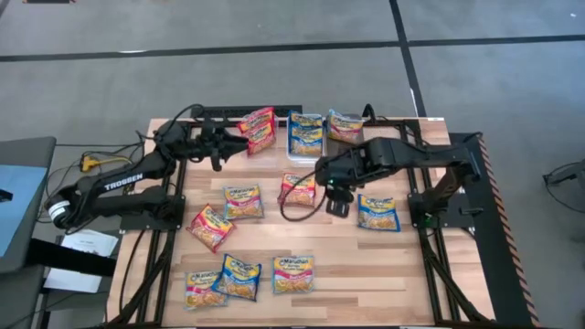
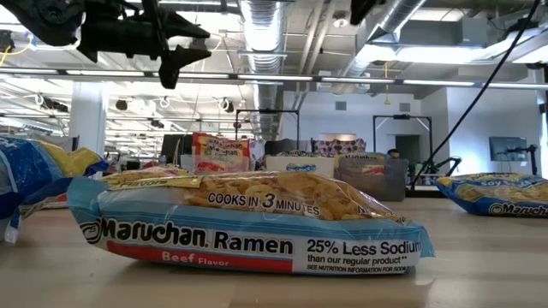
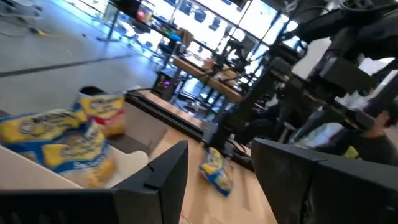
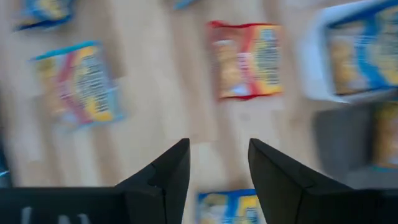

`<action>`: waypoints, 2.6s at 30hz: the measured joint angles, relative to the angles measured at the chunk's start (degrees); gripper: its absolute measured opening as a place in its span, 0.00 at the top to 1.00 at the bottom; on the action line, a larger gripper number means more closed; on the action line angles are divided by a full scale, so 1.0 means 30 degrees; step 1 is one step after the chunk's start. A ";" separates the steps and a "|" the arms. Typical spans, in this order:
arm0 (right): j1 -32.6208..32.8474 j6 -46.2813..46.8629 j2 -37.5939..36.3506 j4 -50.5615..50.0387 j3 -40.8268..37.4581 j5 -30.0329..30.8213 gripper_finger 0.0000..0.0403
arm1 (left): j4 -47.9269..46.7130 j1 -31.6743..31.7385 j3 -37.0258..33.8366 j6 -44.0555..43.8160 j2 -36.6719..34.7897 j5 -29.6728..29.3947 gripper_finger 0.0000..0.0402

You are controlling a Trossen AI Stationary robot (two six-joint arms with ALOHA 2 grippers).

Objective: Sort Maruchan noodles
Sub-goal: Put the light blue noodle pack into the black bin

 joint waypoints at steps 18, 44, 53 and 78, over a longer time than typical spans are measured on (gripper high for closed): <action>0.4573 0.1498 0.2596 0.5391 0.0029 -0.1106 0.46 | -0.1002 -0.2169 -0.0007 -0.5564 0.0044 0.2616 0.59; 0.5169 0.1217 0.6098 1.0265 0.0007 -0.1902 0.44 | -0.2091 -0.5834 -0.0015 -0.5864 -0.0181 0.0779 0.59; 0.4830 0.1208 0.6091 1.0175 0.0007 -0.1873 0.44 | -0.3328 -0.5681 0.1681 -0.5060 -0.0284 -0.0206 0.59; 0.4587 0.0274 0.6076 1.0187 0.0007 -0.1658 0.44 | -2.3480 -0.5673 0.9355 0.8270 -0.0044 -0.6338 0.59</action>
